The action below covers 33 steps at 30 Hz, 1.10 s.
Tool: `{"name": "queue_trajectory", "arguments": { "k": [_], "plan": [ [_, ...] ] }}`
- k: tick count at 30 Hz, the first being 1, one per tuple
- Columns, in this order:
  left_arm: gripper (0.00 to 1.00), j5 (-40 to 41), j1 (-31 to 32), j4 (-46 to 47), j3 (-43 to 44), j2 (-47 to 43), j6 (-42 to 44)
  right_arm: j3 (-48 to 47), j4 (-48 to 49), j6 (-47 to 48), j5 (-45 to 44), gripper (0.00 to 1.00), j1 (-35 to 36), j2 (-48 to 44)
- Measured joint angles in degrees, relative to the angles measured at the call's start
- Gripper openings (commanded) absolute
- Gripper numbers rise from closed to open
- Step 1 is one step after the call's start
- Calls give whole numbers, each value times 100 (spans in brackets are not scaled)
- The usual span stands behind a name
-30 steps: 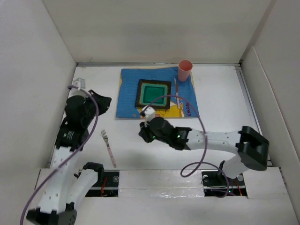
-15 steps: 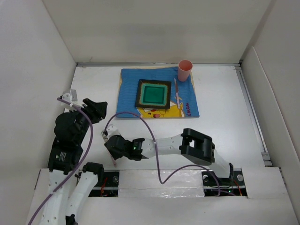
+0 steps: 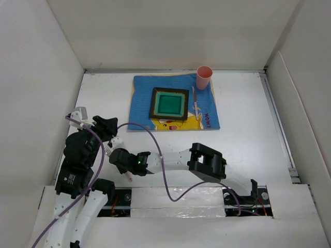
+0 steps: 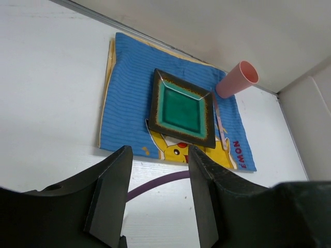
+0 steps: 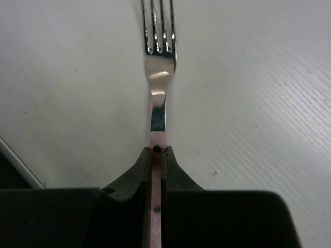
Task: Set the dinner table for one person
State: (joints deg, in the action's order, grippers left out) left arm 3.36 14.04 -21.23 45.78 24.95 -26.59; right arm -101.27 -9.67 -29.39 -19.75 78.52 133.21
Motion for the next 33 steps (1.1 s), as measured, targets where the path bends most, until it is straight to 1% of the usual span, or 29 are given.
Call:
{"name": "queue_trajectory", "arguments": {
  "k": [3,6,8,12,17,20,22,23,26,30,33],
  "plan": [
    [43,168,87,15,0,-46,-4,4,-17,-70,-98,0,-24,-26],
    [38,382,166,-7,7,-50,-55,13,-31,-87,-223,0,-116,-136],
    [36,684,229,-90,33,-48,-151,7,-35,-90,-284,0,-280,-291],
    [36,1095,308,-225,76,-101,-332,-243,-13,-149,-374,0,-984,-514],
    [36,1141,317,-219,76,-109,-378,-745,-92,-437,-391,0,-2116,-503],
    [36,1113,321,-216,76,-96,-378,-1388,-238,-662,-380,0,-2680,-267],
    [36,1075,321,-216,76,-76,-378,-1620,-299,-807,-374,0,-2830,-162],
    [36,1060,321,-219,74,-68,-378,-1906,-304,-837,-363,0,-2970,2],
    [36,1056,354,-216,74,-52,-378,-2430,-481,-1054,-308,0,-3071,369],
    [36,1014,363,-219,74,-24,-376,-2820,-590,-1340,-140,0,-3077,839],
    [36,1014,363,-219,74,-11,-374,-2918,-669,-1515,-39,0,-3082,1161]
  ]
}}
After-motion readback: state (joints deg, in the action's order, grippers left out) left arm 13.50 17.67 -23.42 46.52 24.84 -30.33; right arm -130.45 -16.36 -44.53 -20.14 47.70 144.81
